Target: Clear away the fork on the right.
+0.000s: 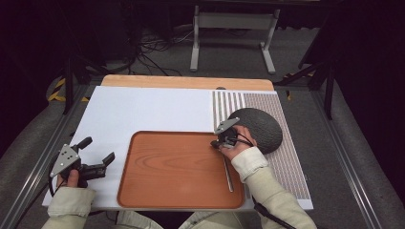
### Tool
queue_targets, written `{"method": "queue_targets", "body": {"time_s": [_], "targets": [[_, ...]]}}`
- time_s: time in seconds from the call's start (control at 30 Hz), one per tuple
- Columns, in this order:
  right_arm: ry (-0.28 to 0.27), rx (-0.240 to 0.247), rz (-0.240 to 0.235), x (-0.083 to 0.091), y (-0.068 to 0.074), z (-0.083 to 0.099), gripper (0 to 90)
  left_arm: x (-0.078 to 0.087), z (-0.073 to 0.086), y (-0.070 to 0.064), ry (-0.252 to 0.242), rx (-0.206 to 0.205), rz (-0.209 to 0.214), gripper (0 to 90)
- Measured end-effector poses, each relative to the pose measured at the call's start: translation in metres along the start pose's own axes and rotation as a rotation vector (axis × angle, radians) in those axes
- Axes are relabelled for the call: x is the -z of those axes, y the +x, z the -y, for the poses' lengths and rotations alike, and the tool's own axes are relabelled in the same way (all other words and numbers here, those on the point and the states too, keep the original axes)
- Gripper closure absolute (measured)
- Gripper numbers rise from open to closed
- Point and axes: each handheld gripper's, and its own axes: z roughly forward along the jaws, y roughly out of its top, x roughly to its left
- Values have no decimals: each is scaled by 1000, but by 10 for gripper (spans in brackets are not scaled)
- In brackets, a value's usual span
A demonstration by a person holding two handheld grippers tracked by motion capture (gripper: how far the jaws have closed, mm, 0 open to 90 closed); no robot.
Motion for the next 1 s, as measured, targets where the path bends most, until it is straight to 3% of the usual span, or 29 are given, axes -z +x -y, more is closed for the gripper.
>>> {"method": "queue_targets", "body": {"time_s": [0.57,1.0], "targets": [[2,-30,44,6,-8,6,900,0,0,0,0,-1,0,1],[-4,-44,53,8,-10,7,900,0,0,0,-2,1,-1,1]]}}
